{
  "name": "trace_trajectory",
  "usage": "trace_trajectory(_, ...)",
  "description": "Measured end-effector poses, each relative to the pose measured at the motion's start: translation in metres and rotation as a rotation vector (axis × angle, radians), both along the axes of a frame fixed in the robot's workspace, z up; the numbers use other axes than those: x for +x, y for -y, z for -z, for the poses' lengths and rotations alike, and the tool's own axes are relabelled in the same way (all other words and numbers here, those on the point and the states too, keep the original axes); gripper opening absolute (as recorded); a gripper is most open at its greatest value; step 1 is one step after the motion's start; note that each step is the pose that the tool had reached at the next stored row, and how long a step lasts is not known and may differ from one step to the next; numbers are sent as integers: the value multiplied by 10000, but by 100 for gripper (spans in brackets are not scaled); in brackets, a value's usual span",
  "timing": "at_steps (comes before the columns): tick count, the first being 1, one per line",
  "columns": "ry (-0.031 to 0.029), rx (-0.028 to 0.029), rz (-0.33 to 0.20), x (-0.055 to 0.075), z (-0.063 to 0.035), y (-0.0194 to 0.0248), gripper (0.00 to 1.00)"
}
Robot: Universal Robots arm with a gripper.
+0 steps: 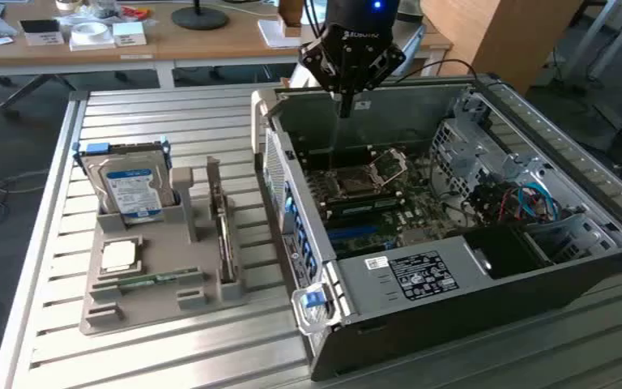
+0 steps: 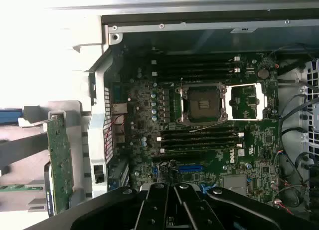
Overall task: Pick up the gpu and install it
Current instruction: 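Reach for the gpu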
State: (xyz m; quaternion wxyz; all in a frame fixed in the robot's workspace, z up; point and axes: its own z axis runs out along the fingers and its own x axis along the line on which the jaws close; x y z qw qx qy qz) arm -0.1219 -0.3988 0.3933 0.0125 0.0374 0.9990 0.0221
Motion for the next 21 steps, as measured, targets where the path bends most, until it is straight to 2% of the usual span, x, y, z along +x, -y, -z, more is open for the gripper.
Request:
trace_trajectory(11, 1, 1, 2, -11, 1, 0, 11)
trace_trajectory(21, 0, -1, 0, -147, 3, 0, 11)
